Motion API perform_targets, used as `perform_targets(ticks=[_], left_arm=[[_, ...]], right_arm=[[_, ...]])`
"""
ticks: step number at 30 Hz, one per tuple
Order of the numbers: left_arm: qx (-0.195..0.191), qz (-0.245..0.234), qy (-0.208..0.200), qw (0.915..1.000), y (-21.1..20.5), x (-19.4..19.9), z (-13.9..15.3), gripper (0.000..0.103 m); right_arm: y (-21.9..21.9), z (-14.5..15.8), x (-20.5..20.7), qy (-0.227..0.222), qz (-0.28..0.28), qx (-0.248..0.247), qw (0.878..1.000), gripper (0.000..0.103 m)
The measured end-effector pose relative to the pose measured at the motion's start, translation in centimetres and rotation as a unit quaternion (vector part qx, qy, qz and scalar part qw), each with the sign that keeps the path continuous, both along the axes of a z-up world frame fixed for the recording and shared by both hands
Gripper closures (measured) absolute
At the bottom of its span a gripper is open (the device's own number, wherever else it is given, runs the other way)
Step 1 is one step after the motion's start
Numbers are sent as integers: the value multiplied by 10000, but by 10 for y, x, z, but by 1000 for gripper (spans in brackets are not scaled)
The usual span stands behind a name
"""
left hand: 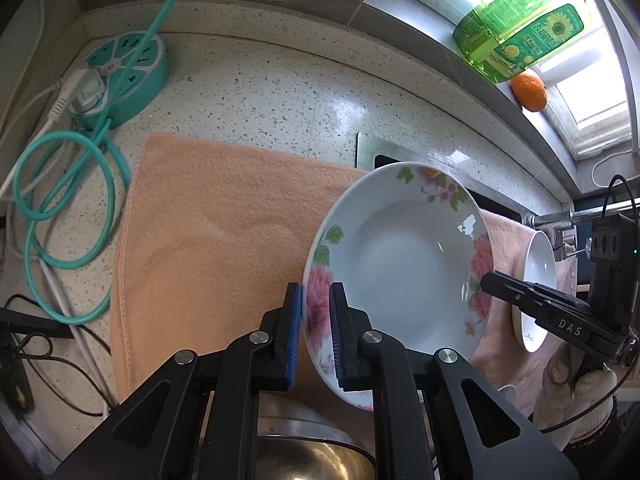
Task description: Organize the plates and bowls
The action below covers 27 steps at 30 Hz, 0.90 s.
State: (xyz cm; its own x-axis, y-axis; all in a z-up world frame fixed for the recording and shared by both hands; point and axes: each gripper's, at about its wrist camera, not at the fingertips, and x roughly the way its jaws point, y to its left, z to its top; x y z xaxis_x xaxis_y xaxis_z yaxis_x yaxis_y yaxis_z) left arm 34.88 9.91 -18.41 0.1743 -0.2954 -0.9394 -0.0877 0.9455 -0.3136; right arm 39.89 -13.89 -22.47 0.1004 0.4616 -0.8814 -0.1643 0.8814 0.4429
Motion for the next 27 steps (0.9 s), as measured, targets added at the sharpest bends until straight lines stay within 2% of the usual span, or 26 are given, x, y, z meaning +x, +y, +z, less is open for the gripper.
perform_targets(ticks=[8,27], left_arm=[[-90,74,-15,9999,-8,-8,5,91],[-186,92,-356,9992,-47,-41,46,91]], right_arm=[[-11,11,-6,-53,18,51,10000,95],[-58,54,-35,-272,69,214,9994,95]])
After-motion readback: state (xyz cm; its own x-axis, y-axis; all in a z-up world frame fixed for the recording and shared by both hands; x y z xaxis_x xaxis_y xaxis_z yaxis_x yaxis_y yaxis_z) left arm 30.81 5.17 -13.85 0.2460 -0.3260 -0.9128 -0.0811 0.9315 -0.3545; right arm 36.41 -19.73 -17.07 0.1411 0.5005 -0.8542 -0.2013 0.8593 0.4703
